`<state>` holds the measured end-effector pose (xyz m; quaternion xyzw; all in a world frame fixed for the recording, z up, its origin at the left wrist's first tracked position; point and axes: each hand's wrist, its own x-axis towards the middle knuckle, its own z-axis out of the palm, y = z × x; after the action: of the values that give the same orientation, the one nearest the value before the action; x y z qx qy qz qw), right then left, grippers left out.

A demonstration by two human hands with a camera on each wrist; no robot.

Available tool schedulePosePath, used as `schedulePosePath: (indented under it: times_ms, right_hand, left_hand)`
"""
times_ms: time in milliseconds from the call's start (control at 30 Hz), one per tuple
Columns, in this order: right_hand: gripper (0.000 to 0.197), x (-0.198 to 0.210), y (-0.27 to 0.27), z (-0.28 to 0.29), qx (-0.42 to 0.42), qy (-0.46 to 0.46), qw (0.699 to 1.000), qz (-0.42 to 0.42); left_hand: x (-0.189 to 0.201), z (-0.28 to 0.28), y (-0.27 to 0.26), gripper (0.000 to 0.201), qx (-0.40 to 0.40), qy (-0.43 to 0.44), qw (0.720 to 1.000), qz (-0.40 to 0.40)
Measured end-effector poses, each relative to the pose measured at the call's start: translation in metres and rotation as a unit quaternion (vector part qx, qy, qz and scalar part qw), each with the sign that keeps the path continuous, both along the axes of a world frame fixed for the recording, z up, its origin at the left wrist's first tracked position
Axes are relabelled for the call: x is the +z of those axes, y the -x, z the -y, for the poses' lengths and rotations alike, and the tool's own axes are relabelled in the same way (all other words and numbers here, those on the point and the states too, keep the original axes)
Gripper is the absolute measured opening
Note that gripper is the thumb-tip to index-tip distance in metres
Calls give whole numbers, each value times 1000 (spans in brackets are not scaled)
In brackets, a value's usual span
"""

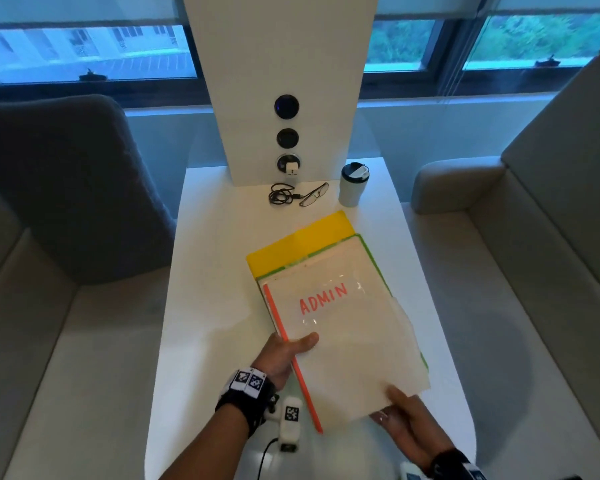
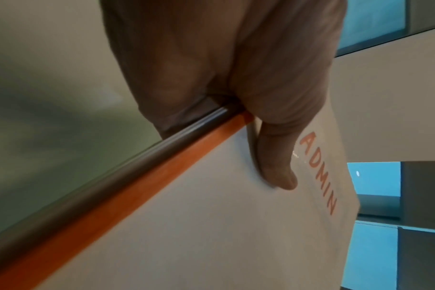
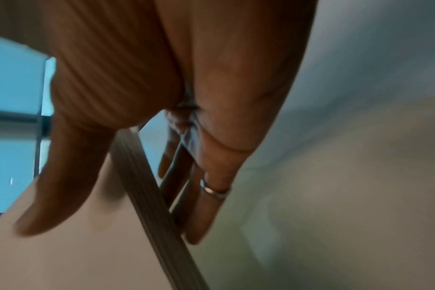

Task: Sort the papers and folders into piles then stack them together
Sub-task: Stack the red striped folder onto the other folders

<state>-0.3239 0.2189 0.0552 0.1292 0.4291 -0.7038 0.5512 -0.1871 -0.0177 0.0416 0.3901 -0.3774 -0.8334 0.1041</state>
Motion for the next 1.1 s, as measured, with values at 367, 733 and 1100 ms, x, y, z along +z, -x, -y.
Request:
schedulePosePath:
  times_ms: [367,733,1100]
  right_hand:
    - [54,-24,72,49,-95,-79,991,-60]
    - [108,-132,146,82,-105,-315,941,-71]
    - [95,-66,146,105,-38,-352,932,-76]
  left_hand:
    - [6,9,72,60,-145,209,952,172]
    - [-62,-9,-9,58,-338,431,739,392]
    - [-71,-43,-43,51,-365,459,730,352]
